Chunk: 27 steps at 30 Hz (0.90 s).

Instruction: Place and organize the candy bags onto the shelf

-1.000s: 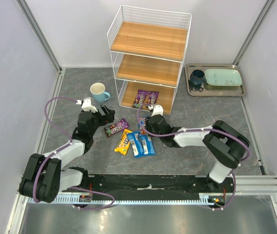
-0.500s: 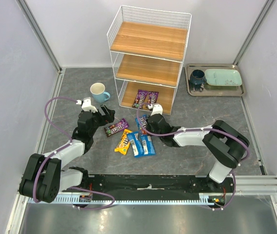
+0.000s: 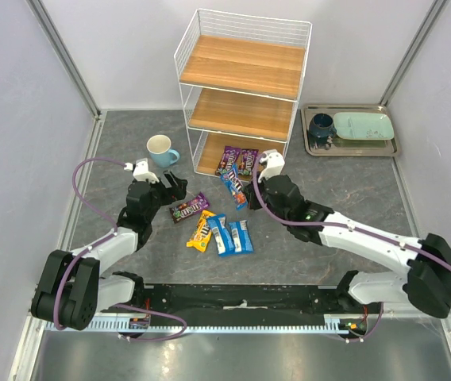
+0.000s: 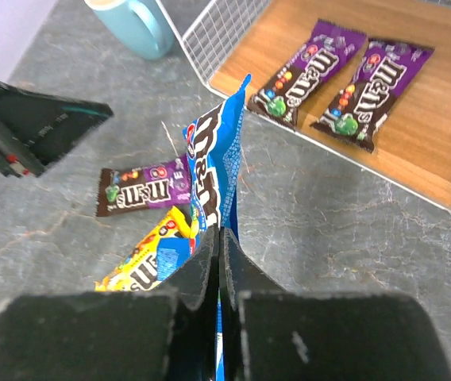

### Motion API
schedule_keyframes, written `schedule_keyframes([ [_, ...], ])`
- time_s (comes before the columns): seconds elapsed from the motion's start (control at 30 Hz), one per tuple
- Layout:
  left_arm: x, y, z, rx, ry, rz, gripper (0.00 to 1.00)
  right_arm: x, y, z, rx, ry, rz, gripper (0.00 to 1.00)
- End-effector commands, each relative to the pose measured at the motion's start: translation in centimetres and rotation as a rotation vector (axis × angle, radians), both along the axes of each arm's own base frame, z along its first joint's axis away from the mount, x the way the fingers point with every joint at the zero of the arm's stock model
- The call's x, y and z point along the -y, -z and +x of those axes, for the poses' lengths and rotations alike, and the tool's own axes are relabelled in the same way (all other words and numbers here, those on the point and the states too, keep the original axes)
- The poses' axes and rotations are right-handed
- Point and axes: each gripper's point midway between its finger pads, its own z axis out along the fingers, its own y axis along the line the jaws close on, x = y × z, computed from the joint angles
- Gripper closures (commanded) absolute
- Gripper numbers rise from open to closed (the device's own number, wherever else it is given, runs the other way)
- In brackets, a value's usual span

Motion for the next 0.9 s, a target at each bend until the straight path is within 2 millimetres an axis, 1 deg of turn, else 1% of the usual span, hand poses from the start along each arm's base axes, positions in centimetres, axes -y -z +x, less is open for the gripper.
schedule_keyframes([
  [0.0,0.5,-2.1,0.6,0.051,0.002,-0.042,0.06,0.2,-4.8,-0.3,0.066,-0.005,0.060,1.00],
  [0.07,0.5,-2.2,0.6,0.052,0.001,-0.043,0.06,0.3,-6.4,-0.3,0.093,0.001,0.089,1.00],
  [0.1,0.5,-2.1,0.6,0.051,0.001,-0.043,0.06,0.6,-7.5,-0.2,0.112,0.016,0.107,1.00],
  [0.23,0.5,-2.2,0.7,0.054,-0.001,-0.045,0.06,1.0,-10.8,0.6,0.190,0.071,0.185,1.00],
  [0.3,0.5,-2.1,0.7,0.052,0.000,-0.043,0.06,0.8,-11.9,1.0,0.214,0.080,0.216,1.00],
  [0.37,0.5,-2.2,0.6,0.053,-0.001,-0.046,0.06,0.4,-13.5,1.5,0.247,0.096,0.267,1.00],
  [0.4,0.4,-2.1,0.6,0.051,-0.001,-0.044,0.06,0.1,-13.5,1.9,0.245,0.103,0.271,1.00],
  [0.47,0.5,-2.0,0.6,0.050,0.000,-0.046,0.06,-0.1,-14.8,2.6,0.275,0.131,0.308,1.00],
  [0.5,0.5,-2.0,0.6,0.050,0.000,-0.046,0.06,-0.3,-14.7,3.0,0.278,0.142,0.311,1.00],
  [0.57,0.5,-2.0,0.6,0.050,0.001,-0.048,0.06,-0.4,-16.3,3.7,0.312,0.168,0.349,1.00],
  [0.6,0.5,-2.0,0.6,0.049,0.003,-0.049,0.06,-0.7,-16.1,4.1,0.314,0.176,0.345,1.00],
  [0.67,0.6,-2.0,0.6,0.049,0.002,-0.051,0.06,-1.0,-17.7,4.7,0.348,0.191,0.371,1.00],
  [0.7,0.6,-2.0,0.6,0.049,0.002,-0.051,0.06,-1.6,-17.3,5.1,0.345,0.187,0.360,1.00],
  [0.73,0.6,-2.0,0.6,0.050,0.004,-0.052,0.06,-1.9,-17.8,5.3,0.353,0.180,0.361,1.00],
  [0.77,0.6,-2.0,0.6,0.050,0.004,-0.052,0.06,-2.3,-18.9,5.5,0.367,0.174,0.374,1.00],
  [0.8,0.6,-2.1,0.6,0.052,0.004,-0.052,0.06,-2.8,-18.6,5.8,0.363,0.169,0.364,1.00],
  [0.87,0.6,-2.2,0.6,0.053,0.002,-0.054,0.06,-2.9,-19.3,6.3,0.380,0.184,0.374,1.00],
])
